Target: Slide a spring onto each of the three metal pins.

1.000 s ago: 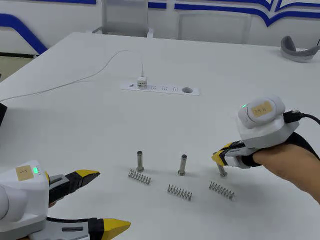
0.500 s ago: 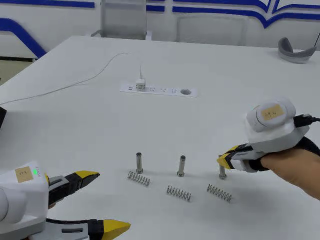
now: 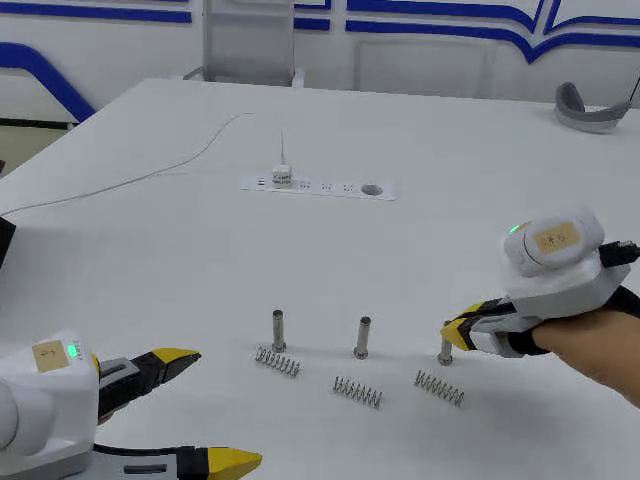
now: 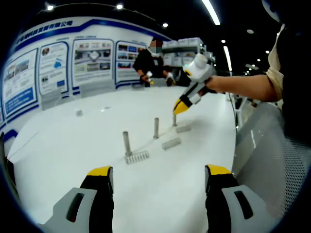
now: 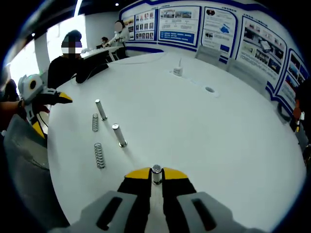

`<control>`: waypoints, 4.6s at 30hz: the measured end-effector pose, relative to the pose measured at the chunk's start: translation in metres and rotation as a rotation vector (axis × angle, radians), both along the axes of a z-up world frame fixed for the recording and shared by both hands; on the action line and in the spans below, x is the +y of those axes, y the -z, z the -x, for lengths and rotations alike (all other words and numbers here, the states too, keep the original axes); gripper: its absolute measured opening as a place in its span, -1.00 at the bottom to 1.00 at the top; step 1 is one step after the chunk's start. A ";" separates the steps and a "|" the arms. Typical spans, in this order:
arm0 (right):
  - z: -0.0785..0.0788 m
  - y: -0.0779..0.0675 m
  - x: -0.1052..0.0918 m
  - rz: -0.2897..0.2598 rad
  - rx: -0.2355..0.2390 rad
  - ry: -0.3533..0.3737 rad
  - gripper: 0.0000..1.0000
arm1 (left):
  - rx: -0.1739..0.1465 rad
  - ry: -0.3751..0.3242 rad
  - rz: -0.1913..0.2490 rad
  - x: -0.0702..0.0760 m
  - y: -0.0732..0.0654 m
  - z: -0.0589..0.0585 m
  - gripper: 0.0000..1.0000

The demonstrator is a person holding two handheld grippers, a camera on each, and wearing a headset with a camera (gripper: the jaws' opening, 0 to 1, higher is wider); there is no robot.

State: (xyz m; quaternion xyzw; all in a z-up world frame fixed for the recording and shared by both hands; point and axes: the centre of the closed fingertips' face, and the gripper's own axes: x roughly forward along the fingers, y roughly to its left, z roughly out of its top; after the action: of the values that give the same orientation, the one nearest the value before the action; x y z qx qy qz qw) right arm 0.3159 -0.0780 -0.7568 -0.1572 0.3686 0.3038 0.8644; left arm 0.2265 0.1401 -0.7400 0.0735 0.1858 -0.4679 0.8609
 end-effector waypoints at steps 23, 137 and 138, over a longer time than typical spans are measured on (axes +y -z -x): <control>0.003 0.002 -0.004 -0.007 -0.003 0.002 -0.81 | -0.001 0.003 0.000 -0.001 0.001 0.003 0.56; 0.067 0.017 0.027 0.126 0.109 -0.317 -0.77 | -0.028 0.220 -0.044 -0.058 0.003 0.004 0.36; 0.068 0.016 0.029 0.128 0.106 -0.324 -0.77 | -0.028 0.226 -0.048 -0.060 0.004 0.003 0.35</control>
State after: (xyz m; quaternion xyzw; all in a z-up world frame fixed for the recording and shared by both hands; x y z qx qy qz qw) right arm 0.2481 -0.0489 -0.7724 -0.2530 0.4021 0.4230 0.7716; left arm 0.2235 0.0806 -0.7444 0.1214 0.1755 -0.5562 0.8032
